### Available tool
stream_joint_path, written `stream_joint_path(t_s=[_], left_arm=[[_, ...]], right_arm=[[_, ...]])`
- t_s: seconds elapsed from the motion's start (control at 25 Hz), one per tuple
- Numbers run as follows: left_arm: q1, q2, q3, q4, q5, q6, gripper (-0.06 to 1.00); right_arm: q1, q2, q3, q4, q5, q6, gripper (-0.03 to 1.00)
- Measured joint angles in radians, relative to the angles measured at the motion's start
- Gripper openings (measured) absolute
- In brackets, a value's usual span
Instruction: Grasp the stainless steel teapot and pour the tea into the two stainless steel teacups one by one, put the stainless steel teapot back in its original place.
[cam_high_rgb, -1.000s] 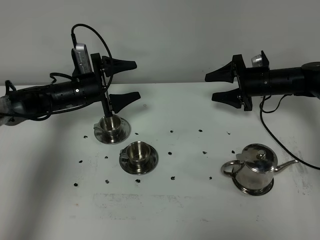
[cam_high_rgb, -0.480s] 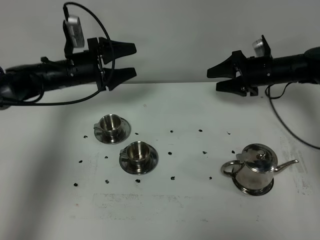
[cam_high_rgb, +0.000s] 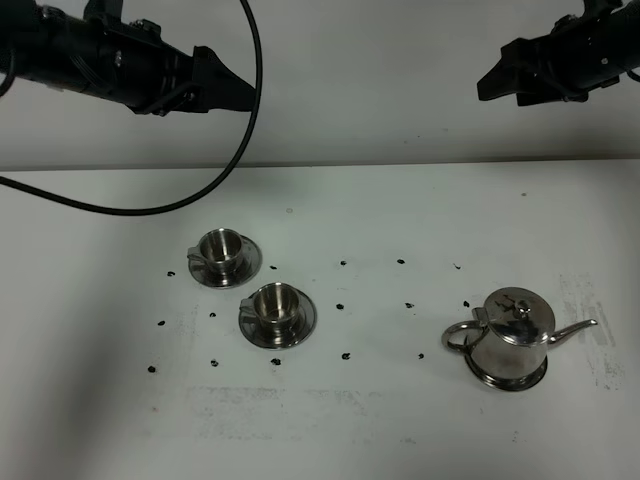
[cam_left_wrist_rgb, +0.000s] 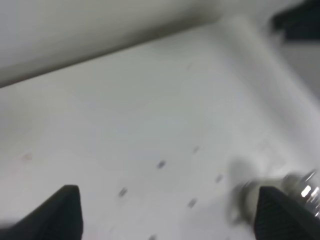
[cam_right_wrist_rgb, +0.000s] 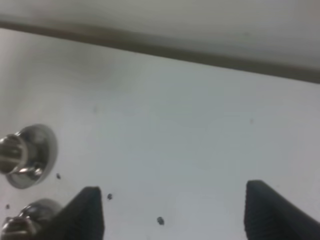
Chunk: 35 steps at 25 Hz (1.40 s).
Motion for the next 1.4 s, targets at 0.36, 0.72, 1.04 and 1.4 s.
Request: stream_joint_path(t_s=[0.36,0.72,1.04,1.4], left_arm=[[-0.033,-0.306,0.279,0.158,-0.109,-0.064,0.66],[-0.033,-0.764,0.759,0.21,-0.361,-0.08,0.66],[-0.033,-1.11,1.093,0.26,-0.442,-0.173,0.66],[-0.033,-1.407,1.31,0.499,-0.416,-0.472,0.65]], right_arm=[[0.0,-0.168,0.177,0.099,0.01,-0.028,0.59],[0.0,-0.398,0.44,0.3,-0.091,-0.225,0.54],[0.092,-0.616,0.797,0.287,-0.386,-0.474,0.52],[0.272,-0.673,1.019,0.048,-0.686,-0.402,0.52]])
